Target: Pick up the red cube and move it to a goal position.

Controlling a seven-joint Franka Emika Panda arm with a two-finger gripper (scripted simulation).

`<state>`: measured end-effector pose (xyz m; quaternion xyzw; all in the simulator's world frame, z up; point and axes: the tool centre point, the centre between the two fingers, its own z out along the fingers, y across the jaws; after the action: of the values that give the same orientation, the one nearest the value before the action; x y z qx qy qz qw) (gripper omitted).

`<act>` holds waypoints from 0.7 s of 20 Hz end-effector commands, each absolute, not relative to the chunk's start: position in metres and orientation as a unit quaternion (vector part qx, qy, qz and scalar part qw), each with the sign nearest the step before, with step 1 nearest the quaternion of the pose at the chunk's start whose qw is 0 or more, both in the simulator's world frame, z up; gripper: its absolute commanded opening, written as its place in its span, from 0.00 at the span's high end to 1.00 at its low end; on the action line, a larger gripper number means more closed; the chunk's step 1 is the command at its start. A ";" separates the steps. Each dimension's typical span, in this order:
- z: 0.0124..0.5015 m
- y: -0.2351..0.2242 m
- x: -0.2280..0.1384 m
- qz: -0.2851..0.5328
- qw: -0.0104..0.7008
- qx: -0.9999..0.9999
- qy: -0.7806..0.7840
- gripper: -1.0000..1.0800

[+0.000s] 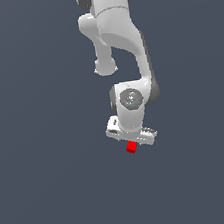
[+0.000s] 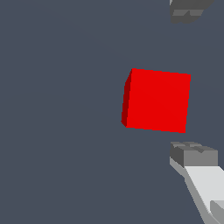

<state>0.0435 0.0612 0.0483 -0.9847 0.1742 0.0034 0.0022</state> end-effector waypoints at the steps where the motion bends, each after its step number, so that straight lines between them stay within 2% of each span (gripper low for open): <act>1: 0.038 0.064 0.050 0.002 0.001 -0.981 0.193 0.04; 11: 0.020 0.068 0.061 0.000 0.000 -0.975 0.222 0.04; 12: 0.020 0.068 0.061 0.000 0.000 -0.975 0.222 1.00; 14: 0.020 0.068 0.061 0.000 0.000 -0.975 0.222 1.00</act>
<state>0.0606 0.0684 0.0203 -0.9751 0.2216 0.0002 0.0000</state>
